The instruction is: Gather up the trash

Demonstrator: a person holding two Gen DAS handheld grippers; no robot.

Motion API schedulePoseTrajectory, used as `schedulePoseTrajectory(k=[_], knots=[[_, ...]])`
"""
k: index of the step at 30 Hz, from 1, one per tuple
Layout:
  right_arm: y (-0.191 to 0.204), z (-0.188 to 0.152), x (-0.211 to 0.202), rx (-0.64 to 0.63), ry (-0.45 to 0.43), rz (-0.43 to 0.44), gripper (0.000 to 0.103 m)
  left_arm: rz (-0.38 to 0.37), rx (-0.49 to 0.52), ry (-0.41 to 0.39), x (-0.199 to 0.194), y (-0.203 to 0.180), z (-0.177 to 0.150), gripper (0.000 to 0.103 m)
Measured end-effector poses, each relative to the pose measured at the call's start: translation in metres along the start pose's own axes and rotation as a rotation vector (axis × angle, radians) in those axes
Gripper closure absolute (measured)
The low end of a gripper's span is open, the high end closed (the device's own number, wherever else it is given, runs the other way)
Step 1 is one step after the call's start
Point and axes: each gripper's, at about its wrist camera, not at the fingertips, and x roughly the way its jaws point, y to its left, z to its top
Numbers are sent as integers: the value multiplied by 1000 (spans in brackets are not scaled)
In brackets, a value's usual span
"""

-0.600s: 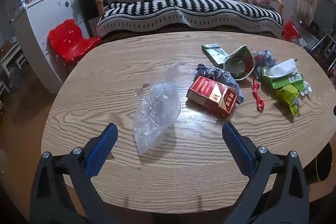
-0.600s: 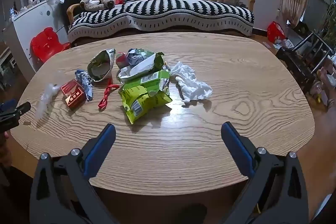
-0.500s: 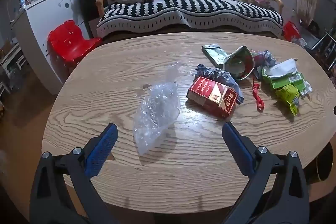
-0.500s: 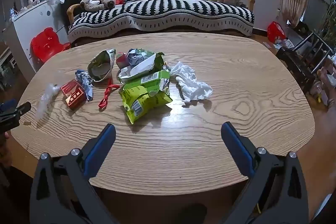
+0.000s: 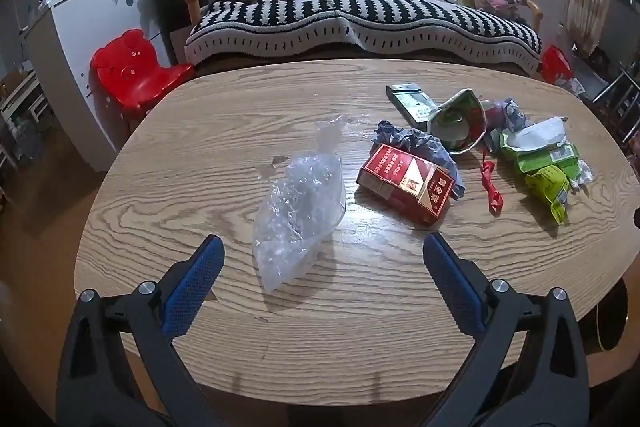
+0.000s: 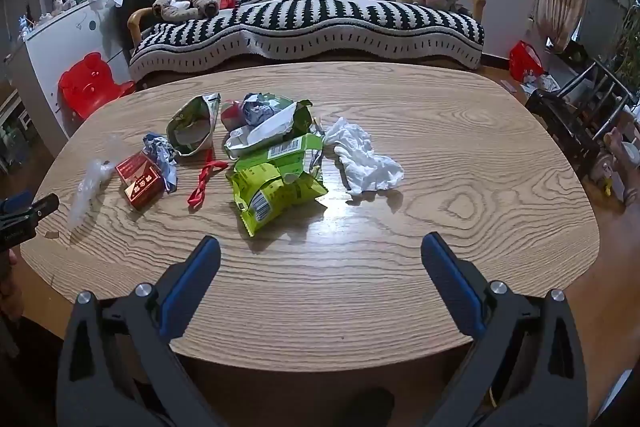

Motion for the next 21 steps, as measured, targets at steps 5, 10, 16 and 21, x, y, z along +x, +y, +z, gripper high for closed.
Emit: schedulePoseTrajectory(k=[5,10,16,21], knots=[[1,0,1,-3,1,-2,6,-2,3,-1,0,0,0,6],[1,-1,1,-2,2,-2,6,-1,0,0,0,-1,0,6],[2,-2,1,-4,0,0,6,-1,1,-1,0,-1,0,6],[2,-2,1,-3,-1,0,6,-2,2,-1,0,-1,0,6]])
